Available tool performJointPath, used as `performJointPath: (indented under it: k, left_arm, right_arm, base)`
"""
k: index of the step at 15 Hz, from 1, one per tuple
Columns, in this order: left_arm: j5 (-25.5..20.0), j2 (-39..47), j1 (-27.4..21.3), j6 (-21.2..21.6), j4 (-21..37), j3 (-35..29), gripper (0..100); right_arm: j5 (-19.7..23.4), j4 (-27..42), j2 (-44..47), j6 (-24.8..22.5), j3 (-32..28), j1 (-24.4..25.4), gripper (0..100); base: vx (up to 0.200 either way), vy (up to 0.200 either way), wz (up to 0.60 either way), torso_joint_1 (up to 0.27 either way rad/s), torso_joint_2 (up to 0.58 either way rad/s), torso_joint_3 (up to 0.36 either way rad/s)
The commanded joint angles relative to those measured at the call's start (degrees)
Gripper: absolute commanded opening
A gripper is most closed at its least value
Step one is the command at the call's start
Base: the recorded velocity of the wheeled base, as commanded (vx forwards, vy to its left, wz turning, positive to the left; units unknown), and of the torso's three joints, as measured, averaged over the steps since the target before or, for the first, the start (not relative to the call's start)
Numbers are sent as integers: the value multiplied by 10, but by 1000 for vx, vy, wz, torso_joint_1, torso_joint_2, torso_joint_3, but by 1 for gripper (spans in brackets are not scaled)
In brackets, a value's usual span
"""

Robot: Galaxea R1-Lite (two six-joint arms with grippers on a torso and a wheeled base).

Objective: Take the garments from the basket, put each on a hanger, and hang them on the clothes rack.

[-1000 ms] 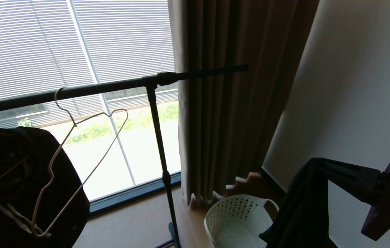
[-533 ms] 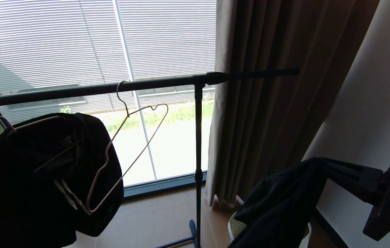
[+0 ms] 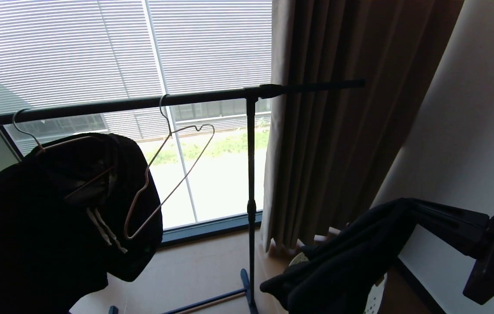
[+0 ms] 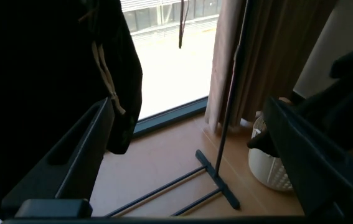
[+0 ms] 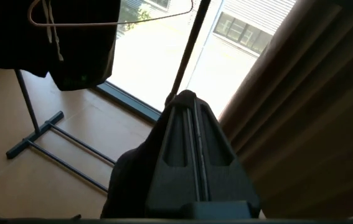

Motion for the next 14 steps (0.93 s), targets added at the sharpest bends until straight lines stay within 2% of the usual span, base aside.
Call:
performJointPath:
  k: [1, 7, 11, 14]
  left_arm:
    - [0, 1, 0, 0, 1, 0, 100]
    - [-1, 2, 1, 4, 2, 0, 100]
    - [-1, 2, 1, 5, 2, 0, 100]
    - [-2, 2, 0, 7, 2, 0, 100]
  right_arm:
    - [1, 0, 2, 0, 0, 1, 0]
    - [1, 0, 1, 0, 4, 1, 0]
    - [1, -1, 0, 0, 6, 1, 0]
    - [1, -1, -2, -1, 6, 0, 0]
  base:
    - [0, 200, 0, 7, 2, 7]
    - [0, 0, 0, 0, 0, 0]
    - [0, 0, 600, 0, 4, 5]
    - [0, 0, 0, 0, 0, 0]
